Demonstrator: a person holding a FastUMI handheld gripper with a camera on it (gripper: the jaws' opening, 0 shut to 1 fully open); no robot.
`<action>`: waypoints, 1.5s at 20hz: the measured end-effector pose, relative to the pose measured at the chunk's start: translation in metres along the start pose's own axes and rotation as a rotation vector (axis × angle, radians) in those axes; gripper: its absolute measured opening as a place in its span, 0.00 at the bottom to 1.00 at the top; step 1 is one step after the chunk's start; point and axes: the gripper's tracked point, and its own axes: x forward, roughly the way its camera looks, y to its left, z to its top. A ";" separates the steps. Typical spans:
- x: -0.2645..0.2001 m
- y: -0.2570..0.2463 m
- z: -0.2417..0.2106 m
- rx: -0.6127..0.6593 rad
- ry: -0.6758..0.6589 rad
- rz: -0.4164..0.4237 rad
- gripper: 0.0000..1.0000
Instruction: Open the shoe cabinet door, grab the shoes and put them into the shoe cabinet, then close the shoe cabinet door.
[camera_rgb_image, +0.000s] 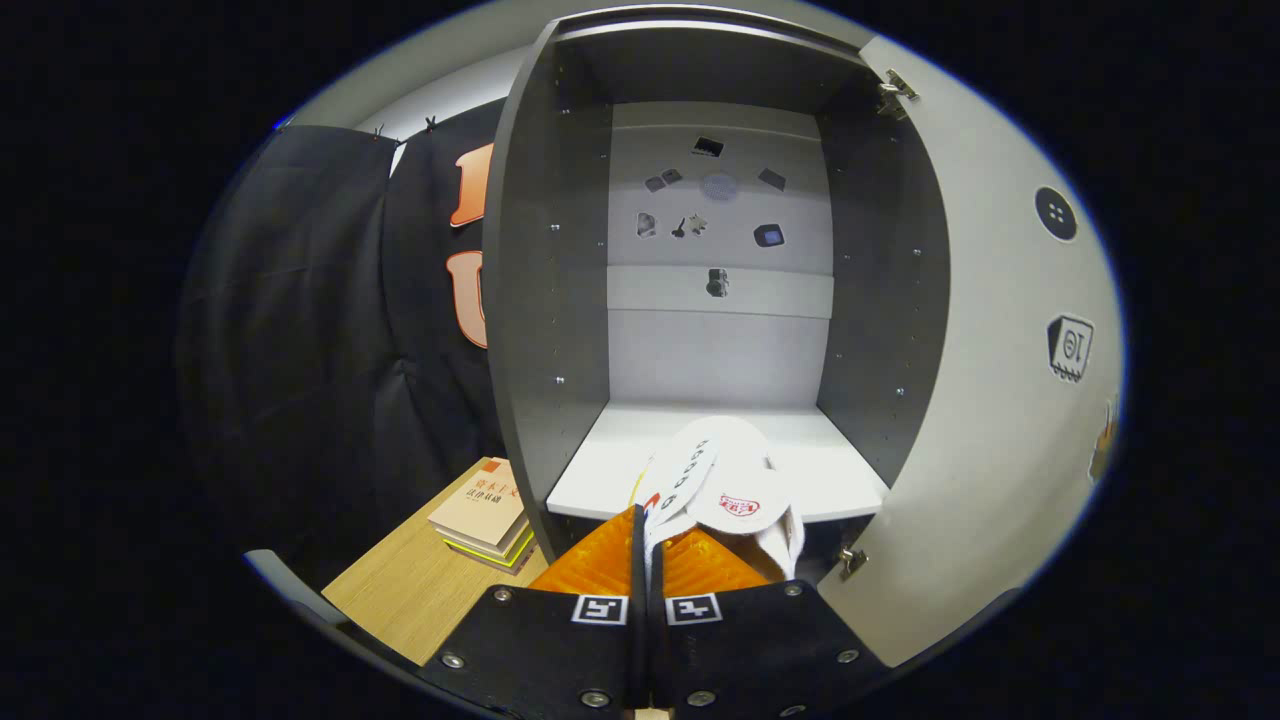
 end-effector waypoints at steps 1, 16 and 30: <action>0.012 -0.002 0.009 -0.005 -0.005 0.003 0.00; 0.194 -0.050 0.021 -0.022 0.110 -0.015 0.00; 0.191 -0.053 -0.002 0.054 0.170 -0.020 0.18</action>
